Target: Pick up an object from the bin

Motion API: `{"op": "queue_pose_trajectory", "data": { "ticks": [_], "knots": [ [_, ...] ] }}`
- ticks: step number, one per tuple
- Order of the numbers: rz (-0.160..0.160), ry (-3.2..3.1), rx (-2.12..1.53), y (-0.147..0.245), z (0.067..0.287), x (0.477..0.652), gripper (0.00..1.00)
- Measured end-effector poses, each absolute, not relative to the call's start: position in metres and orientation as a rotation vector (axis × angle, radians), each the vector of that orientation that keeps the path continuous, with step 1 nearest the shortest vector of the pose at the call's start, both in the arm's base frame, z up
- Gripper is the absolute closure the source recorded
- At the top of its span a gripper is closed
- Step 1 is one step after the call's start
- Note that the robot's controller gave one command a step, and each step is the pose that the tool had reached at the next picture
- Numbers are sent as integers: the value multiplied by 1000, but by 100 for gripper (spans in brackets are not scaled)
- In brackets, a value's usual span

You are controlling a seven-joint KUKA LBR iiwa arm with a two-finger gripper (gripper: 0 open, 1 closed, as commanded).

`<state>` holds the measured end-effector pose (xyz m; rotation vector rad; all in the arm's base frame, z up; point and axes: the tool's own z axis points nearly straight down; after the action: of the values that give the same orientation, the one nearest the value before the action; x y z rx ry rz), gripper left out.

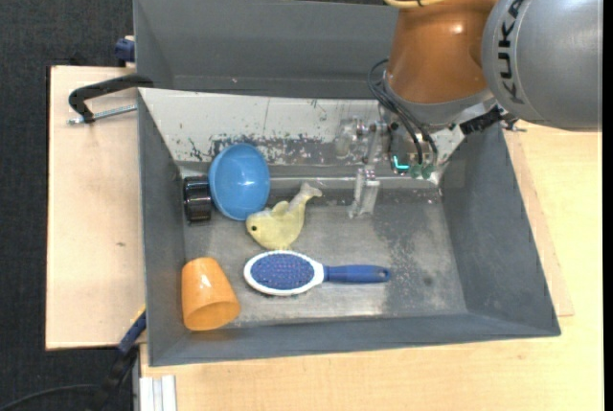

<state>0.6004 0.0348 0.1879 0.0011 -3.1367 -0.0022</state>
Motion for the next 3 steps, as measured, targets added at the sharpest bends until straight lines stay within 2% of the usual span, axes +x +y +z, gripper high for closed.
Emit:
{"op": "queue_pose_trajectory", "data": {
  "ticks": [1, 2, 3],
  "knots": [
    [-2, -3132, -163, 33, 133, 565, 0],
    [0, -3134, 21, 7, 79, 497, 0],
    [-2, -3142, 22, 8, 81, 499, 100]
  ]
}}
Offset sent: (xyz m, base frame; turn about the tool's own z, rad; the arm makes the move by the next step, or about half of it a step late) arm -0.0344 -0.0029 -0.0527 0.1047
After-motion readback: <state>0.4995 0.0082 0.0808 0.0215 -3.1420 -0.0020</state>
